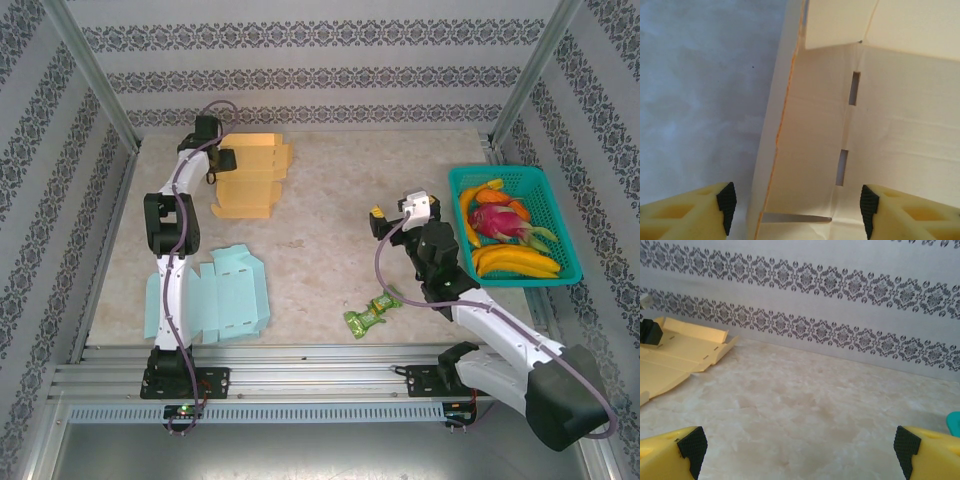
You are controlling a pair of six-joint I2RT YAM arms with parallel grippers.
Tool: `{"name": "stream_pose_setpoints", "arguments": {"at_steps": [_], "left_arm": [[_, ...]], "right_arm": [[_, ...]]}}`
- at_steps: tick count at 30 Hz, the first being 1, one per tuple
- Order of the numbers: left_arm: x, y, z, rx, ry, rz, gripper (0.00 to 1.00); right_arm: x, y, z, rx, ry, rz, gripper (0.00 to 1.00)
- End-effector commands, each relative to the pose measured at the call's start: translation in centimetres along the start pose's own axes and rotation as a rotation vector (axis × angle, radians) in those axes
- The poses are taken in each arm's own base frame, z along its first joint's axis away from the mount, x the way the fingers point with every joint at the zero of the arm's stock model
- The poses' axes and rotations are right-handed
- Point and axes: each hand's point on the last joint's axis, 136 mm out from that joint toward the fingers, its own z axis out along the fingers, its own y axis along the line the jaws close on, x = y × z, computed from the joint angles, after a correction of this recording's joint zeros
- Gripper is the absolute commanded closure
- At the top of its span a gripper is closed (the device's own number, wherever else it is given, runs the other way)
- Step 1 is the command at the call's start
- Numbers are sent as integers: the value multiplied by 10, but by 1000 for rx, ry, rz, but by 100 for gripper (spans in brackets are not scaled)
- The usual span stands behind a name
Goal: Fold the paper box
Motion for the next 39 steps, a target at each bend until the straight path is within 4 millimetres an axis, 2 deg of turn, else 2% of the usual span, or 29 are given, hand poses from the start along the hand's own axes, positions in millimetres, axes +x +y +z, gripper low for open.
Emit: {"name": "stream_pose_setpoints", "arguments": {"at_steps": [1, 3, 5, 6, 9, 12, 17, 21, 23, 24, 27, 31, 34, 37, 39], "left_arm": [[-19, 5, -8, -2, -53, -4, 50], [-25, 0, -10, 28, -74, 2, 65], [-33, -7, -16, 65, -95, 2, 93], [-37, -9, -20, 80, -105, -2, 100], [-51, -28, -40, 186, -140, -37, 100], [-65, -52, -69, 329, -179, -86, 100], [-85, -83, -131, 536, -288, -207, 100], [-83, -103, -176, 680, -385, -274, 100], [-74, -113, -198, 730, -421, -273, 100], [-63, -115, -200, 736, -415, -262, 100], [-36, -128, -227, 756, -453, -186, 100], [4, -155, -267, 802, -481, -9, 100], [34, -179, -299, 858, -503, 132, 100], [61, -198, -321, 906, -514, 230, 100], [72, -200, -331, 896, -546, 264, 100]], "right_arm": [[-1, 2, 3, 5, -5, -22, 2], [-1, 3, 3, 5, -4, -27, 2], [-2, 2, 3, 9, -6, -30, 2], [-3, 1, 2, 10, -9, -30, 2], [-3, 1, 2, 10, -9, -27, 2], [-4, 2, 2, 9, -10, -26, 2], [-5, 5, 4, -6, 3, -15, 2], [-9, 10, 1, -37, -8, 1, 2], [-14, 12, -1, -49, -15, 19, 2], [-15, 12, -2, -53, -19, 29, 2], [-22, 20, -3, -99, -33, 45, 3], [-33, 33, -2, -166, -42, 17, 5], [-52, 40, -1, -208, -65, -2, 9], [-73, 53, 1, -279, -98, -116, 16], [-78, 73, -1, -401, -100, -302, 20]]}}
